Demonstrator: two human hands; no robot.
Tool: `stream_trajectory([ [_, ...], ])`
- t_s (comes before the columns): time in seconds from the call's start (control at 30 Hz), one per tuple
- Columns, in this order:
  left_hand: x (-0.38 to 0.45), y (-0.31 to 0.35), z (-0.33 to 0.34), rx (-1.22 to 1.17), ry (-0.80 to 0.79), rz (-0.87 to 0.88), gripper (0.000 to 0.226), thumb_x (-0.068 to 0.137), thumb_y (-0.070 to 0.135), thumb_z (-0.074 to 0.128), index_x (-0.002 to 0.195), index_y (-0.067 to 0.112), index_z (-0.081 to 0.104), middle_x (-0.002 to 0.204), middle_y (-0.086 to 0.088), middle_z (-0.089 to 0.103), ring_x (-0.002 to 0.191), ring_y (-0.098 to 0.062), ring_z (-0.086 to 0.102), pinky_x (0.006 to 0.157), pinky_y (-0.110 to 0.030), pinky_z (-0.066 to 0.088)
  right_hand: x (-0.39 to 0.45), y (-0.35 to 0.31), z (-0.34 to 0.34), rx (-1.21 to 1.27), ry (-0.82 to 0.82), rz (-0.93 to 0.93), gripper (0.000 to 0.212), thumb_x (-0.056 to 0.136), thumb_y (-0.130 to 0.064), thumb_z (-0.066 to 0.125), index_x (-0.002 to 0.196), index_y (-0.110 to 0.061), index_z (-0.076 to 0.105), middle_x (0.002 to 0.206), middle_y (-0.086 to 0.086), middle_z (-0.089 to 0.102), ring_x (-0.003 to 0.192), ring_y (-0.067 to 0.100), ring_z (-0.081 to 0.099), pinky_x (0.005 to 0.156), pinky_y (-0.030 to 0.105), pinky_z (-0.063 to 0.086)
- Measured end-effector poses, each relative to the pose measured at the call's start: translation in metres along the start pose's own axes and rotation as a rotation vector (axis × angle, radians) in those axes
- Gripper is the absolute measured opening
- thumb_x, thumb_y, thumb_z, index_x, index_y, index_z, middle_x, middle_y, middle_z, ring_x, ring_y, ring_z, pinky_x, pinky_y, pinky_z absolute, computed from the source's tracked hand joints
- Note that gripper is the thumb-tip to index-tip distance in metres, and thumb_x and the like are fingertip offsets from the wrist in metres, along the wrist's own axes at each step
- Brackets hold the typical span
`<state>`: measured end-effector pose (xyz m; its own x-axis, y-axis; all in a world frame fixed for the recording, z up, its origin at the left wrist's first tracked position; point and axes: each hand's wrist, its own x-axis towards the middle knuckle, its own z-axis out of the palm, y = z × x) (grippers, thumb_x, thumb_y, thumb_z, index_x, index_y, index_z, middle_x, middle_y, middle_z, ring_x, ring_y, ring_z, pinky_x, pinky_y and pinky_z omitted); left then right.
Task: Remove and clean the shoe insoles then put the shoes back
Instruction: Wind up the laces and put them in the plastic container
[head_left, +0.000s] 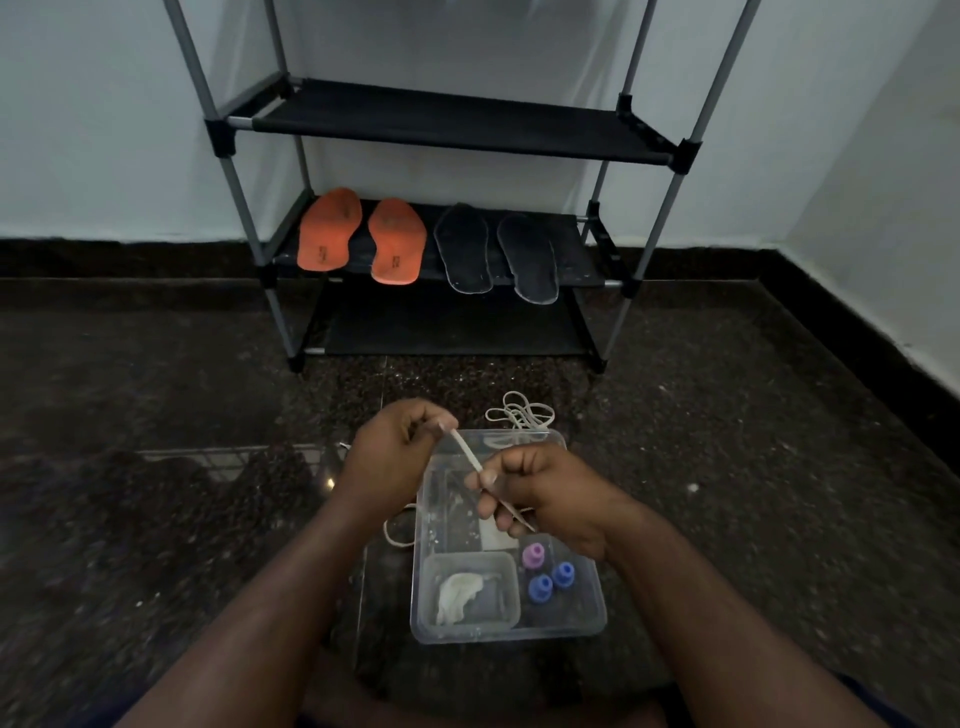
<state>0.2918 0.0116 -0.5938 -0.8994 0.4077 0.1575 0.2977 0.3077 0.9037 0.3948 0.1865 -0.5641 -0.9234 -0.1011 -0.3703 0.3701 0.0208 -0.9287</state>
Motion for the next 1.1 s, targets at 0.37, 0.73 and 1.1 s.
stream_trajectory([
  [0.37,-0.014,0.007,0.024,0.072,-0.205,0.042,0.020,0.091,0.039,0.053,0.100,0.030,0.068,0.088,0.011,0.072,0.084,-0.007,0.067,0.078,-0.040,0.055,-0.002,-0.020,0.017,0.860,0.140,-0.247,0.023,0.090,-0.008,0.055,0.110,-0.002,0.063,0.112,0.017,0.070,0.103,0.027,0.069,0.086,0.035,0.058],
  [0.73,-0.015,0.025,0.006,0.304,-0.295,0.184,0.010,0.095,0.030,0.063,0.087,0.026,0.069,0.081,0.012,0.062,0.077,-0.004,0.058,0.067,-0.026,0.046,0.024,0.016,0.005,-0.421,0.599,-0.477,0.011,0.092,-0.011,0.063,0.092,-0.015,0.074,0.086,-0.009,0.072,0.083,0.000,0.066,0.073,0.011,0.046],
  [1.1,-0.007,0.013,0.000,-0.028,-0.147,0.079,0.014,0.094,0.023,0.061,0.086,0.030,0.070,0.083,0.011,0.070,0.083,-0.009,0.066,0.078,-0.037,0.054,0.000,-0.012,0.018,0.328,0.028,-0.031,0.022,0.100,-0.010,0.047,0.106,0.000,0.065,0.080,0.008,0.062,0.068,0.016,0.059,0.081,0.039,0.056],
])
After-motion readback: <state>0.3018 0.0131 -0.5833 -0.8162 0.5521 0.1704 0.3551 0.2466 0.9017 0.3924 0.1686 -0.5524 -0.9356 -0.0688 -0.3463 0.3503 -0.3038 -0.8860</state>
